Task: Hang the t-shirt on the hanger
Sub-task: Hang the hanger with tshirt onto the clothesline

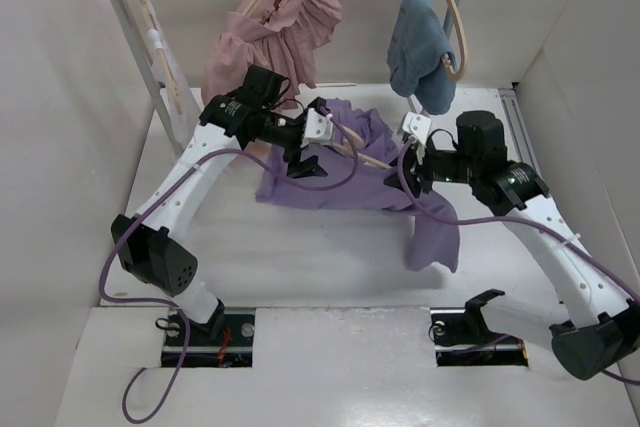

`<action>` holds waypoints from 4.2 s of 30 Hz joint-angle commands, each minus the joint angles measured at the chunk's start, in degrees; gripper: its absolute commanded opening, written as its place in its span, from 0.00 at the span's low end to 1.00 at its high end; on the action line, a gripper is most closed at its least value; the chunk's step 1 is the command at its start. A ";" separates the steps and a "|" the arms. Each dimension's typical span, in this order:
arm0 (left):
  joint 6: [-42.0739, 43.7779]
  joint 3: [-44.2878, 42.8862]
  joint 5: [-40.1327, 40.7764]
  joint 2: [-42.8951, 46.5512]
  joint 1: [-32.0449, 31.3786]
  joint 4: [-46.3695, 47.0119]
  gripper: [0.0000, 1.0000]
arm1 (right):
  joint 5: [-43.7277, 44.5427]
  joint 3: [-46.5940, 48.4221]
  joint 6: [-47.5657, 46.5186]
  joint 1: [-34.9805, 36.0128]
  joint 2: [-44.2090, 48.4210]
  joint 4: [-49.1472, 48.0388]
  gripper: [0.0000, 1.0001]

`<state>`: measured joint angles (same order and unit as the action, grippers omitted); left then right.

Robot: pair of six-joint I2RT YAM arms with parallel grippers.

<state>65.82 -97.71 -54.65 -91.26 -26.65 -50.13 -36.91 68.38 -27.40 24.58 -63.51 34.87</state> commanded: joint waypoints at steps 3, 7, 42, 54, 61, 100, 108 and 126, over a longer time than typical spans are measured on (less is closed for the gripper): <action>-3.59 1.47 -1.60 3.02 -0.24 2.93 1.00 | -4.49 -1.32 3.92 -2.69 3.29 -8.86 0.00; -2.81 3.56 -1.59 3.02 -0.24 5.37 0.86 | -5.99 -3.07 3.93 -4.19 3.83 -10.70 0.00; -37.36 7.20 -8.63 -9.37 -5.51 31.43 0.00 | -2.66 -8.97 4.38 0.73 -0.12 -11.77 0.00; -18.47 1.13 -13.98 -7.27 -5.51 12.52 0.00 | 4.38 3.51 -4.77 1.96 -13.57 -1.56 0.80; -13.62 -0.11 -14.78 -7.26 -5.51 8.21 0.00 | 1.32 2.20 -6.00 1.96 -14.28 -2.35 0.41; -26.95 2.34 -4.78 -3.31 -5.51 17.32 1.00 | -5.46 -12.31 10.79 -3.04 2.68 -21.52 0.00; -34.97 7.89 12.03 1.62 -5.51 27.63 1.00 | -1.07 -11.78 9.64 -4.10 4.35 -19.40 0.00; -50.61 8.84 30.40 13.46 -4.99 37.28 1.00 | 28.72 -1.86 16.41 -2.61 4.01 -18.17 0.00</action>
<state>20.36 -90.28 -27.53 -83.18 -31.92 -19.88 -14.83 61.17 -12.84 20.73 -60.03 21.15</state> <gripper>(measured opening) 0.997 0.154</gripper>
